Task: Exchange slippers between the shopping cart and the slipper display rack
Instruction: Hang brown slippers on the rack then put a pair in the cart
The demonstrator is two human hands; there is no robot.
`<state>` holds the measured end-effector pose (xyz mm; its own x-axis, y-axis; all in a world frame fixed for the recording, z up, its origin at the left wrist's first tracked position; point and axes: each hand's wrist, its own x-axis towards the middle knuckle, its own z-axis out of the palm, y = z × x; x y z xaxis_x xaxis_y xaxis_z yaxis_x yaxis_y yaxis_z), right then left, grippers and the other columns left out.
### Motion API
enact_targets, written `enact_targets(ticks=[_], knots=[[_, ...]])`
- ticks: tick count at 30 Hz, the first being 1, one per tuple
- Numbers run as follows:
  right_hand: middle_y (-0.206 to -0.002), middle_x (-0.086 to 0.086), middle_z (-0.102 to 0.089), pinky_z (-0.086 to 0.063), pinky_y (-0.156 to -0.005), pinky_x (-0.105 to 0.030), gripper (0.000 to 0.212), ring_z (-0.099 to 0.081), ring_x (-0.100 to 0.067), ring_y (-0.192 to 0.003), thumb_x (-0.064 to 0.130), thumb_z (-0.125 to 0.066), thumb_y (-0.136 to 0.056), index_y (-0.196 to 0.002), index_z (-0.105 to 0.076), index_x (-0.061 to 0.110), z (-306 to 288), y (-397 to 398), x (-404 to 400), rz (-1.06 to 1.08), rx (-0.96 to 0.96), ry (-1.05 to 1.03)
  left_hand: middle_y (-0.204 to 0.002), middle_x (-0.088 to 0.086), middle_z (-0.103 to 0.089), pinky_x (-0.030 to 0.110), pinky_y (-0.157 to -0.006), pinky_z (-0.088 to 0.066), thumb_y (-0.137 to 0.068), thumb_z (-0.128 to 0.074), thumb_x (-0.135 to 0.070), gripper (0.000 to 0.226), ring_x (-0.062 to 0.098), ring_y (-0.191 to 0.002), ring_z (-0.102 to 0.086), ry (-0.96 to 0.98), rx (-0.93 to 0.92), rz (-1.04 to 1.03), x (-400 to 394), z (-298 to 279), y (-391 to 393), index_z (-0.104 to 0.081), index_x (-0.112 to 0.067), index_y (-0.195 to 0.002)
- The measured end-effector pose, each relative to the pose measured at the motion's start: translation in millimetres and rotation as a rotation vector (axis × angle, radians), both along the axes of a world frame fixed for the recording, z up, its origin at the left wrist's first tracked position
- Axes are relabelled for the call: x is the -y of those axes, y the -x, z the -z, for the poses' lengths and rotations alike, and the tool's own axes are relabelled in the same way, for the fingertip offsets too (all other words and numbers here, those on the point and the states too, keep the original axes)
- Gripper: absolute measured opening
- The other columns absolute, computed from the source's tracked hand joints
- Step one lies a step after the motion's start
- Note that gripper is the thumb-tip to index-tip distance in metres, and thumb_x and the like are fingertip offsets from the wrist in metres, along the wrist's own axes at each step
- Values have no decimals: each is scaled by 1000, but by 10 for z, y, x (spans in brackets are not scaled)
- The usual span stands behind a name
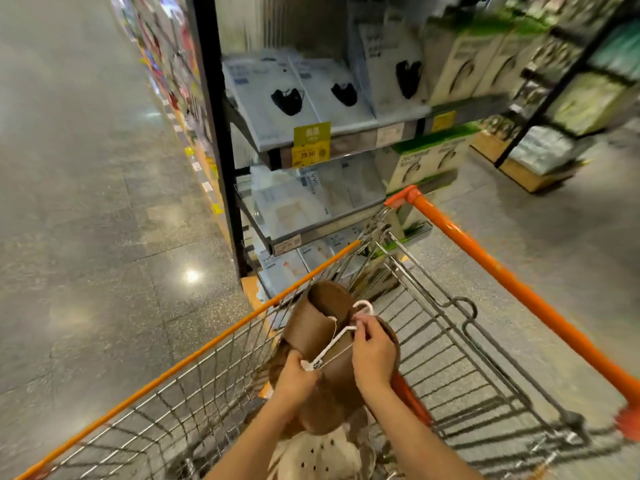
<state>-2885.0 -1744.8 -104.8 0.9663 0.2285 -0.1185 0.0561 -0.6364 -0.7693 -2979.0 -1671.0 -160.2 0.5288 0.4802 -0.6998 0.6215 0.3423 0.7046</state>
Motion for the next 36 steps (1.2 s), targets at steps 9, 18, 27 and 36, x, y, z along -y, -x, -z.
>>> enact_targets(ticks=[9,18,27,36], knots=[[-78,0,-65,-39,-61,-28,46,-63,-24,-77,23,-46,-94,-139,-39,31,-1171,707,361,144,277,-19,-67,4,-42,23,-40,-31,-86,-53,4,23,15,-53,-41,-29,320,146,284,-1141,549,-41,-10,-100],[-71,-10,-66,-32,-59,-26,44,-56,-24,-72,16,-50,-91,-134,-49,24,-2591,1741,1504,440,579,5,-73,13,-45,24,-48,-45,-85,-53,7,32,18,-58,-47,36,583,456,1263,-2303,1050,-35,-18,-76],[-55,1,-47,-31,-46,-18,48,-42,-14,-52,15,-47,-93,-138,-41,29,-3358,3756,3105,934,704,146,-78,9,-51,25,-53,-38,-87,-51,-1,30,20,-67,-57,223,738,919,2930,-3079,2530,-33,-22,-76],[-81,-6,-65,-39,-72,-32,36,-59,-25,-87,22,-51,-88,-123,-57,28,-3343,7033,3492,1563,616,402,-67,9,-49,14,-39,-35,-87,-55,-1,21,12,-50,-46,471,782,1403,3443,-2959,5586,-37,-10,-91]])
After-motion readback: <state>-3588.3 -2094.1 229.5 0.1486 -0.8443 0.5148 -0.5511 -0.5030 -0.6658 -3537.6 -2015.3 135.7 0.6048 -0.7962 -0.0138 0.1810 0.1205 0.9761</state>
